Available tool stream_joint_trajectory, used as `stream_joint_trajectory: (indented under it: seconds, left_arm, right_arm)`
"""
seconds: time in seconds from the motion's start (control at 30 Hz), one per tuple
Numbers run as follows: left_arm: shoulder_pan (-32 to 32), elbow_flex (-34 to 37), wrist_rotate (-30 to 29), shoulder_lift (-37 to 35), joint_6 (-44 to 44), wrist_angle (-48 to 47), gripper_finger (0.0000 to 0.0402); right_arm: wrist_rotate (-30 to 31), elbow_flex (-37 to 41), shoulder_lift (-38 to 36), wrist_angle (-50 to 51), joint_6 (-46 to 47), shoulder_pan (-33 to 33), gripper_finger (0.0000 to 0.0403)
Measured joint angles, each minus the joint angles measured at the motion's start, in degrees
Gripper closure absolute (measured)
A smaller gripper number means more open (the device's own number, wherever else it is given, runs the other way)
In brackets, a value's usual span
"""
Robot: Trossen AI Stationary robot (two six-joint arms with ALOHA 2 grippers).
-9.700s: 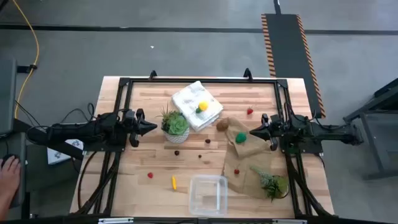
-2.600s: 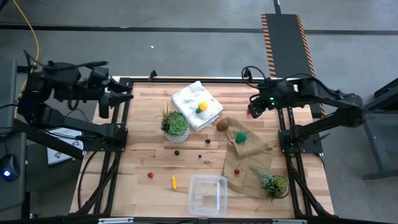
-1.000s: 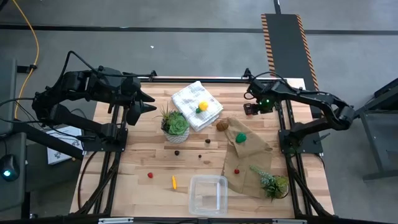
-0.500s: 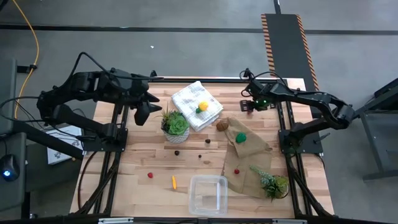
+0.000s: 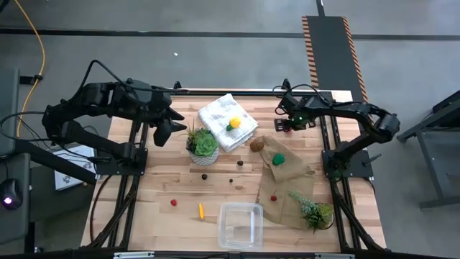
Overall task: Pick and placing Produce into tupperware
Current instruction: Put the top red strawberry into the transparent bin
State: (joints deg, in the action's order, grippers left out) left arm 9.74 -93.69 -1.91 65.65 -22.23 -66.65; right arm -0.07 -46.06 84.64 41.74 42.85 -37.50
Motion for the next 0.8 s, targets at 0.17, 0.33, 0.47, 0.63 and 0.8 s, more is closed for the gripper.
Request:
stream_joint_trajectory:
  seconds: [0.17,0.33,0.47,0.63,0.8]
  left_arm:
    - [-0.01,0.01,0.0,0.02,1.04,-1.12,0.0222]
    - [0.0,0.0,0.0,0.02,1.41,-1.18,0.0222]
    - [0.0,0.0,0.0,0.02,1.41,-1.17,0.0222]
    - [0.0,0.0,0.0,0.02,1.41,-1.09,0.0222]
    - [0.0,0.0,0.0,0.02,1.41,-1.12,0.0222]
  right_arm:
    - [1.08,-0.02,0.46,-0.64,1.21,0.0,0.0221]
    - [2.85,-0.02,0.46,-0.8,0.84,-0.03,0.0221]
    - [2.91,-0.02,0.46,-1.0,-0.35,-0.42,0.022]
    - [3.11,-0.02,0.46,-1.16,-0.45,-0.42,0.0186]
    - [4.36,-0.02,0.46,-1.11,-0.22,-0.39,0.0146]
